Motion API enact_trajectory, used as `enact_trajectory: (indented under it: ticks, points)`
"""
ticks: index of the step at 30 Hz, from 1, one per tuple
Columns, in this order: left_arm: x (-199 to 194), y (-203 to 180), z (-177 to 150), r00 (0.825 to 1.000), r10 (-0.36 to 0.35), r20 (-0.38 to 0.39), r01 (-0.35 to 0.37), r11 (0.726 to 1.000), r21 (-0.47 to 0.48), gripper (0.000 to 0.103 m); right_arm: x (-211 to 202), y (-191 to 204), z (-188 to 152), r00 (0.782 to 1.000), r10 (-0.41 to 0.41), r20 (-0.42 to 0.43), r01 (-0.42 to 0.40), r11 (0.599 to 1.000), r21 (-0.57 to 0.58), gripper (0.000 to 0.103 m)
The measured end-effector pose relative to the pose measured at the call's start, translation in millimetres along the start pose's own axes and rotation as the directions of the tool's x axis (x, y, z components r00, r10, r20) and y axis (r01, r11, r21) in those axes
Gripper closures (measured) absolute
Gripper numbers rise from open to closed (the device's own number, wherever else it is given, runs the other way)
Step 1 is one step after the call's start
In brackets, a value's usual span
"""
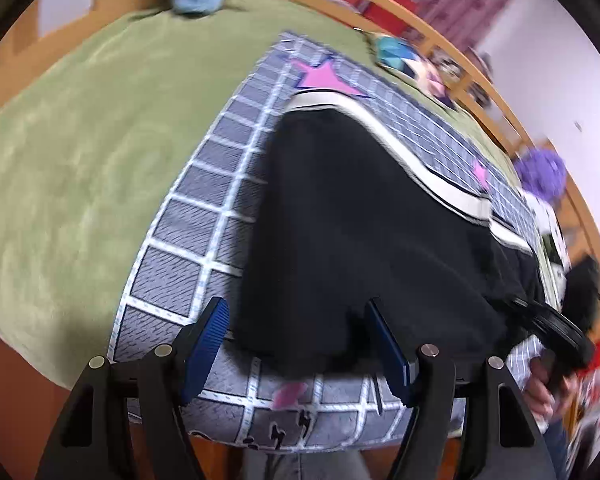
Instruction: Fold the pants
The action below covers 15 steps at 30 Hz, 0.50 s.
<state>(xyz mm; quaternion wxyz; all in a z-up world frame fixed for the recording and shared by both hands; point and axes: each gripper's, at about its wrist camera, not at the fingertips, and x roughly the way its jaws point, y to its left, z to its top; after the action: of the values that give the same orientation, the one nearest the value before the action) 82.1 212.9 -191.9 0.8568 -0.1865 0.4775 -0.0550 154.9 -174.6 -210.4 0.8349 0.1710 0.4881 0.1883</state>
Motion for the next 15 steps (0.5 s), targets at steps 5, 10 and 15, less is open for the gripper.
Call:
enact_trajectory:
  ticks: [5,10,15]
  points:
    - [1.0,-8.2,9.7,0.998,0.056,0.012,-0.056,0.996,0.062,0.034,25.9,15.3,-5.1,0.995,-0.096,0.016,0.096,0.994,-0.041,0.082]
    - [1.7,11.1,24.7,0.999,0.015,0.033,-0.014,1.0,-0.028,0.035,31.3,38.8,7.2,0.999,0.046,0.016,-0.045,0.998,-0.04,0.087]
    - [3.8,6.3,30.1,1.0,0.004,0.031,-0.004,1.0,-0.016,0.035,39.2,67.0,10.8,1.0,0.027,-0.006,-0.028,0.99,-0.136,0.085]
